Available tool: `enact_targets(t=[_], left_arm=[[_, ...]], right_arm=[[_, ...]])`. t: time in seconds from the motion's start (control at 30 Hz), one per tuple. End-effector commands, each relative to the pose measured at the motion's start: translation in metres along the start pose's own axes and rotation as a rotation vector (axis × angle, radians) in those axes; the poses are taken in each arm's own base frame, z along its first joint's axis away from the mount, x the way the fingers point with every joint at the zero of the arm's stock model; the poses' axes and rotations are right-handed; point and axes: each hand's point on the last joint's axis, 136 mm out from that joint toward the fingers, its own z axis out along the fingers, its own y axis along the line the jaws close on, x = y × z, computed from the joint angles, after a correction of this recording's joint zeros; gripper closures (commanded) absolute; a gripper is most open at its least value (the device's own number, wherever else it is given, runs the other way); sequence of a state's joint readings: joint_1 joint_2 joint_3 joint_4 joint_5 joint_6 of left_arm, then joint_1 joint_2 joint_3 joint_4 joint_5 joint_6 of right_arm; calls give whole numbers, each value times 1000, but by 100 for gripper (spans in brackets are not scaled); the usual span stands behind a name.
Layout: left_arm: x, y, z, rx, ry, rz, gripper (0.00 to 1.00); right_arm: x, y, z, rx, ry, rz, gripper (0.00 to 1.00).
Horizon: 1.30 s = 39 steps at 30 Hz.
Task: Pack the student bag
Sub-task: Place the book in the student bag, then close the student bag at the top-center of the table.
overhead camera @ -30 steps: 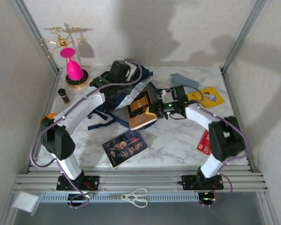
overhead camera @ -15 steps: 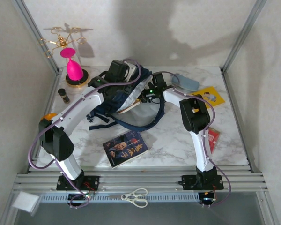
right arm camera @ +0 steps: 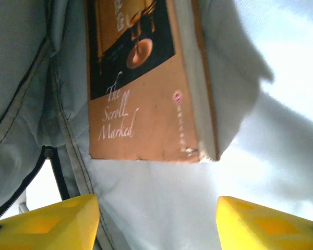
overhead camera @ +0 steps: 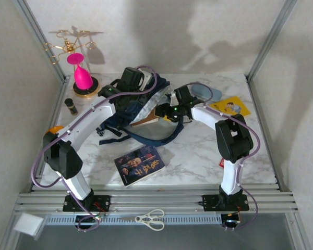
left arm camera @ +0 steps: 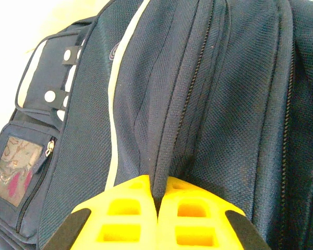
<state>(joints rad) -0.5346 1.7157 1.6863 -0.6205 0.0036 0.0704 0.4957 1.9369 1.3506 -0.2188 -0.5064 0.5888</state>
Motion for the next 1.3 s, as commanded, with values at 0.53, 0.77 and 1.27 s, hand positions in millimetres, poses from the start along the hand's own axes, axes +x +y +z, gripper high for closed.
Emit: enact_targets(t=[0.53, 0.77, 1.27], left_arm=[[-38, -3, -17, 27, -126, -37, 100], [-22, -2, 2, 12, -92, -90, 100], [68, -51, 46, 219, 68, -391, 57]], right_arm=[[-76, 4, 52, -26, -268, -40, 84], [-14, 9, 5, -90, -171, -53, 78], [80, -48, -120, 215, -149, 36, 62]])
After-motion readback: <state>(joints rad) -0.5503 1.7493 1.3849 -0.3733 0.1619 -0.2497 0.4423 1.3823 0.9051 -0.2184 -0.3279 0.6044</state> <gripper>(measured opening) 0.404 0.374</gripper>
